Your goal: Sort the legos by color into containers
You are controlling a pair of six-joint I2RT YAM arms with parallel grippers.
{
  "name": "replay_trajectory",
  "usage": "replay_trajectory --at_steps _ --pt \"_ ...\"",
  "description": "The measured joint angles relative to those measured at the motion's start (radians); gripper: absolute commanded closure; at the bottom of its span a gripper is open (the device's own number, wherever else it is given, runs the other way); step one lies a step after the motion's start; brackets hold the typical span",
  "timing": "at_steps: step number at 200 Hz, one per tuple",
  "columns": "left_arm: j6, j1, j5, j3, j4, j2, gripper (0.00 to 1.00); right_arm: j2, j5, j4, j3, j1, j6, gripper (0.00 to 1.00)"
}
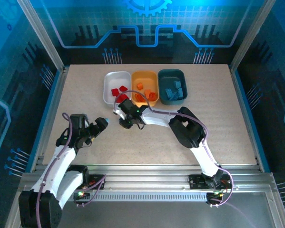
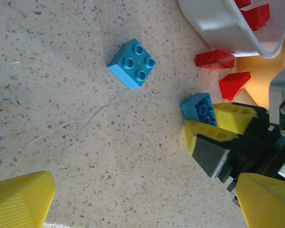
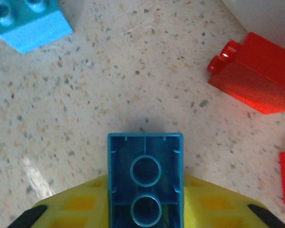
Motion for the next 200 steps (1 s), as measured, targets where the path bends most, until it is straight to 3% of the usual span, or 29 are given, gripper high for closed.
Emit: replay_trajectory --at_steps 45,74,118,144,156,169,200 --pt "0.021 -0.013 -0.011 0.013 -0.003 0.038 0.01 -0.243 0.026 0.04 -0.204 -0.014 0.022 0.77" --pt "0.072 -0.088 -0.08 0.108 -0.036 0.126 0.03 -0.379 0.036 0.067 -0.221 -0.123 0.043 0.77" --pt "0.089 -0.105 -0.158 0.17 0.004 0.306 0.05 -0.349 0.115 0.051 -0.175 -0.416 0.147 0.76" --pt "0.103 -0.105 -0.192 0.175 0.026 0.396 0.08 -0.247 0.124 0.005 -0.08 -0.509 0.193 0.72" --pt "0.111 -0.106 -0.202 0.188 0.027 0.443 0.09 -0.203 0.116 -0.019 -0.037 -0.534 0.207 0.66" --pt "0.118 -0.111 -0.211 0.206 0.03 0.482 0.1 -0.166 0.106 -0.044 0.0 -0.55 0.219 0.49" --pt "0.146 -0.127 -0.244 0.246 0.031 0.545 0.11 -0.14 0.096 -0.086 0.039 -0.558 0.22 0.37"
